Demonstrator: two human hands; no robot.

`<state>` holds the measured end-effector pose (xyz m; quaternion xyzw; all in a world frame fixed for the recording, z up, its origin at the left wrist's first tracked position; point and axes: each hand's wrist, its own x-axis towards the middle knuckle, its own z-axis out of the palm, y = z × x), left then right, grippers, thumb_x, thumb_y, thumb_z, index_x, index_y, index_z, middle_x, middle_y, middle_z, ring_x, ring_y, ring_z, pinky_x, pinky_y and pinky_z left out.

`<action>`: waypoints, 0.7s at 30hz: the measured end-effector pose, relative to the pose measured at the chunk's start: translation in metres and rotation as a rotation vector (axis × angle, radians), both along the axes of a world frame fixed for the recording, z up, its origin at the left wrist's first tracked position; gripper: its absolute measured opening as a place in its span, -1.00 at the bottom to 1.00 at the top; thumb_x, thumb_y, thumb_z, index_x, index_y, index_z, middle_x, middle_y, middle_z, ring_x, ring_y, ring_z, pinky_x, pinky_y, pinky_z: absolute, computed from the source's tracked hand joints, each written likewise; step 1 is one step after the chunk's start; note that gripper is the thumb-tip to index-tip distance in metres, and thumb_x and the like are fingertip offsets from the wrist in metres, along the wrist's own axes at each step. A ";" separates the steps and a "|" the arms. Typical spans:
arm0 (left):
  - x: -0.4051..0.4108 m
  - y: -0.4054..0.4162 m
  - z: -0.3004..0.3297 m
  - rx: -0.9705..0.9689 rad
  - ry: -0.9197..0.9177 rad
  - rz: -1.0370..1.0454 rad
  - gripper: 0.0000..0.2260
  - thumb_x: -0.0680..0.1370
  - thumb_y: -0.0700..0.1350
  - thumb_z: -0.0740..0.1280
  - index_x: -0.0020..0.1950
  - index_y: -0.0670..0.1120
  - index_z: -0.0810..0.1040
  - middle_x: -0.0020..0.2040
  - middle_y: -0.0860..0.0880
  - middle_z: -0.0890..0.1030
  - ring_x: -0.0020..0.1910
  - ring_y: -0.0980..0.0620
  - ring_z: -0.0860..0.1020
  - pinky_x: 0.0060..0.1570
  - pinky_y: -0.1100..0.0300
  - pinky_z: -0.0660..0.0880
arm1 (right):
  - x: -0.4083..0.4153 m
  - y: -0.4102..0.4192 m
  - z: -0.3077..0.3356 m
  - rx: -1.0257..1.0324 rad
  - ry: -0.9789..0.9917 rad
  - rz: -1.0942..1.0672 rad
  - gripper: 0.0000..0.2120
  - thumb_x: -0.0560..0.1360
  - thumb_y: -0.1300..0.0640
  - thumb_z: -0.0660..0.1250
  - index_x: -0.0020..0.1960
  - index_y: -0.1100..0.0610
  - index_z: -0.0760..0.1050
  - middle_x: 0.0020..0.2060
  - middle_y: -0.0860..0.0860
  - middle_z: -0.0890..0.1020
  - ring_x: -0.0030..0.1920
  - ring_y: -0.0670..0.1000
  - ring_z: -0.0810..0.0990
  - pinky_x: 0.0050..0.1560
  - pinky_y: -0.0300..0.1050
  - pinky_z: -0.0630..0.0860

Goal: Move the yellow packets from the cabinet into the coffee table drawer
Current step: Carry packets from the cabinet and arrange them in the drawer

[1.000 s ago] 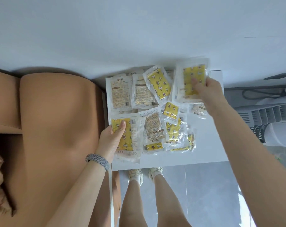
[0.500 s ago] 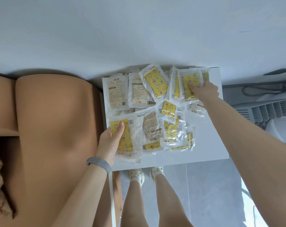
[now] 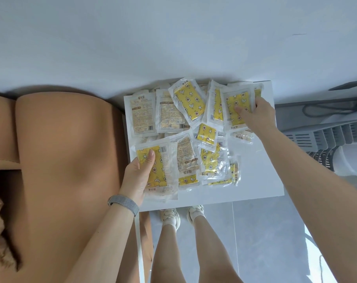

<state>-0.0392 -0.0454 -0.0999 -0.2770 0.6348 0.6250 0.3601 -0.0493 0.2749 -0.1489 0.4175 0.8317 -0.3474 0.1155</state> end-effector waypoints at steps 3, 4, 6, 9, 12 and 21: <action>0.000 0.003 0.005 0.021 -0.020 -0.009 -0.80 0.50 -0.01 0.36 0.08 -0.03 0.59 -0.10 0.06 0.72 -0.13 0.09 0.68 -0.23 0.14 0.63 | 0.012 -0.002 0.016 -0.044 0.077 -0.051 -0.68 0.56 -0.05 0.32 -0.18 0.08 0.26 -0.32 -0.09 0.34 -0.35 -0.11 0.31 -0.38 -0.23 0.24; 0.000 0.005 0.007 0.018 -0.022 -0.022 -0.83 0.52 -0.06 0.36 0.09 -0.03 0.59 -0.11 0.06 0.72 -0.13 0.10 0.68 -0.24 0.16 0.62 | 0.018 -0.003 0.021 -0.063 0.109 -0.079 -0.66 0.57 -0.06 0.31 -0.14 0.13 0.24 -0.32 -0.07 0.33 -0.34 -0.09 0.30 -0.36 -0.21 0.25; 0.000 0.008 0.013 0.016 -0.019 -0.057 -0.87 0.55 -0.16 0.34 0.09 -0.05 0.58 -0.12 0.07 0.71 -0.12 0.08 0.67 -0.24 0.16 0.60 | 0.031 -0.004 0.033 -0.148 0.192 -0.168 -0.67 0.57 -0.08 0.30 -0.04 0.17 0.30 -0.22 0.03 0.45 -0.26 -0.06 0.41 -0.23 -0.12 0.43; -0.003 0.020 0.028 0.036 0.000 -0.102 -0.84 0.55 -0.25 0.32 0.10 -0.07 0.57 -0.11 0.05 0.71 -0.13 0.07 0.67 -0.26 0.16 0.61 | 0.056 -0.005 0.056 -0.311 0.339 -0.349 -0.81 0.59 -0.03 0.30 0.02 0.07 0.37 -0.05 0.01 0.59 -0.06 0.01 0.61 -0.11 -0.02 0.62; -0.004 0.038 0.052 0.086 0.040 -0.141 -0.81 0.53 -0.24 0.34 0.12 -0.08 0.57 -0.06 0.01 0.71 -0.09 0.03 0.68 -0.25 0.13 0.63 | 0.082 -0.011 0.091 -0.424 0.432 -0.488 -0.85 0.61 0.02 0.28 0.02 0.09 0.37 -0.13 0.03 0.60 -0.25 -0.03 0.64 -0.42 -0.15 0.55; 0.006 0.078 0.162 0.196 0.196 -0.359 -0.61 0.43 -0.17 0.42 0.26 -0.07 0.51 0.10 -0.04 0.67 0.09 -0.07 0.64 0.01 -0.09 0.60 | 0.163 -0.046 0.219 -0.457 0.547 -0.668 -0.87 0.61 0.13 0.27 0.03 0.19 0.38 -0.25 0.07 0.59 -0.37 0.01 0.62 -0.49 -0.09 0.51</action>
